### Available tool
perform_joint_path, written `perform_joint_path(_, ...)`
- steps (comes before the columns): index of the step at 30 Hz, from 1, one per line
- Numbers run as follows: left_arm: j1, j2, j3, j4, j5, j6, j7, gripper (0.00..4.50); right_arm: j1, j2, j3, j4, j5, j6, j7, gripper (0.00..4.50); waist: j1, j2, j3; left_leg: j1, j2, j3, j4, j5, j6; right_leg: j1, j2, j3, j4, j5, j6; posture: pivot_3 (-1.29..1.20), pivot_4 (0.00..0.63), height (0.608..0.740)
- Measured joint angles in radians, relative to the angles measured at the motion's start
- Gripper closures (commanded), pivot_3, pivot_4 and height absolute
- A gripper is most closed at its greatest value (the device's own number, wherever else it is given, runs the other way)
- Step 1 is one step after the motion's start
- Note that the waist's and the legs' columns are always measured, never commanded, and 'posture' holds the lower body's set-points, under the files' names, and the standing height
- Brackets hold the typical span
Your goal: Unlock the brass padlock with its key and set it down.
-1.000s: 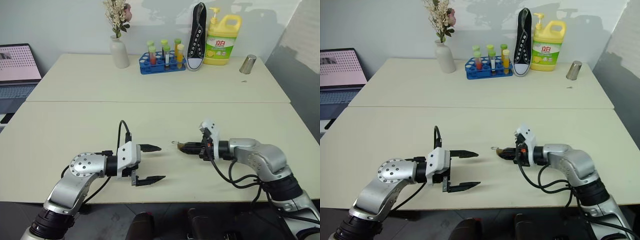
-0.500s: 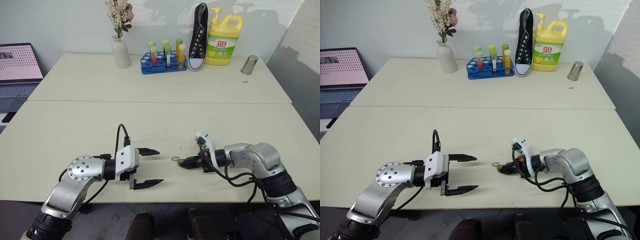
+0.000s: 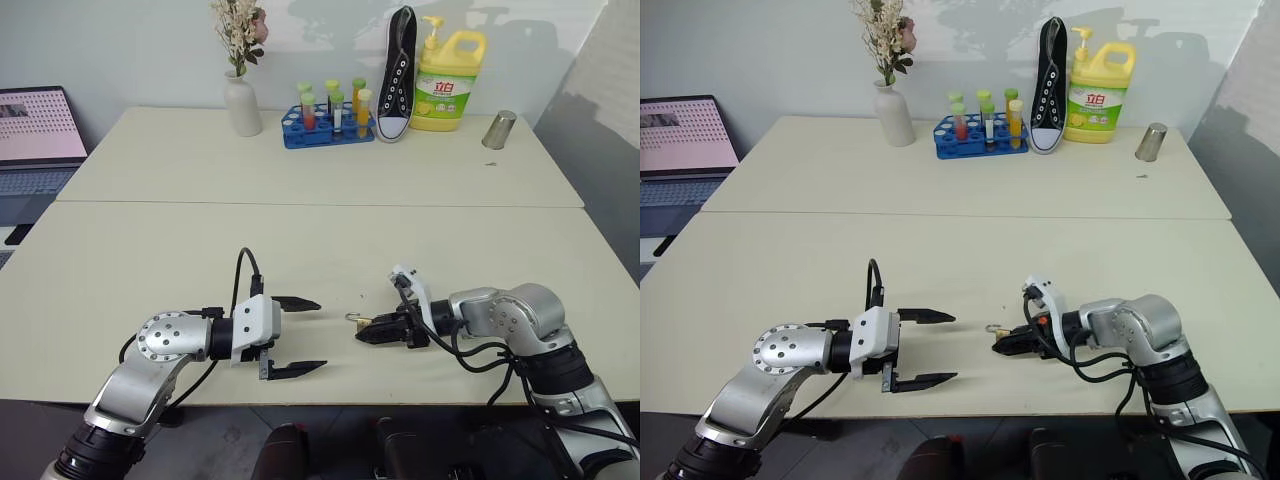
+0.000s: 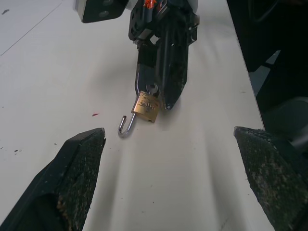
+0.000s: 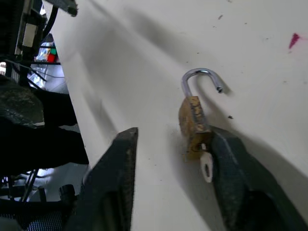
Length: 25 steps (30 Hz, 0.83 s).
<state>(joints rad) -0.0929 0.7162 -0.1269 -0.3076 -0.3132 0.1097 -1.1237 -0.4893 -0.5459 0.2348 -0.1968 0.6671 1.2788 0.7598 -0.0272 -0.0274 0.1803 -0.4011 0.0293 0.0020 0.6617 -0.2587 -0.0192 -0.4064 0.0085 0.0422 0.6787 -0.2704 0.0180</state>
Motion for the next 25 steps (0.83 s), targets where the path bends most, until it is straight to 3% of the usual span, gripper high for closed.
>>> perform_joint_path(3, 0.001, -0.002, -0.001, -0.004, 0.000, 0.029, 0.011, 0.00, 0.041, -0.124, 0.050, -0.074, -0.084, -0.152, 0.034, 1.98, 0.002, 0.000, 0.000, 0.000, -0.001, 0.001, 0.000, 0.000, 0.000, 0.001, 0.000, 0.000, -0.002, 0.000, 0.000, 0.00, 0.150, 0.740)
perform_joint_path(12, -0.012, 0.004, -0.001, -0.060, 0.002, 0.155, 0.076, 0.00, 0.186, -0.251, 0.030, -0.248, -0.210, -0.422, 0.054, 1.98, -0.002, 0.000, 0.000, 0.000, 0.001, 0.000, -0.001, 0.000, 0.000, 0.000, 0.000, 0.000, -0.001, 0.000, 0.000, 0.00, 0.150, 0.740)
perform_joint_path(19, -0.039, 0.034, 0.022, -0.084, -0.022, 0.189, 0.063, 0.00, 0.302, -0.333, -0.169, -0.419, -0.155, -0.480, 0.095, 1.98, -0.002, -0.001, 0.001, 0.000, 0.001, 0.000, 0.000, 0.000, 0.000, 0.000, 0.000, 0.000, -0.001, 0.000, 0.000, 0.00, 0.150, 0.740)
perform_joint_path(25, -0.052, 0.035, 0.028, -0.084, -0.039, 0.187, 0.042, 0.00, 0.333, -0.343, -0.180, -0.459, -0.136, -0.489, 0.114, 1.98, -0.002, -0.001, 0.001, 0.000, 0.001, 0.000, 0.000, 0.000, 0.000, 0.000, 0.000, 0.001, -0.001, 0.000, 0.000, 0.00, 0.150, 0.740)
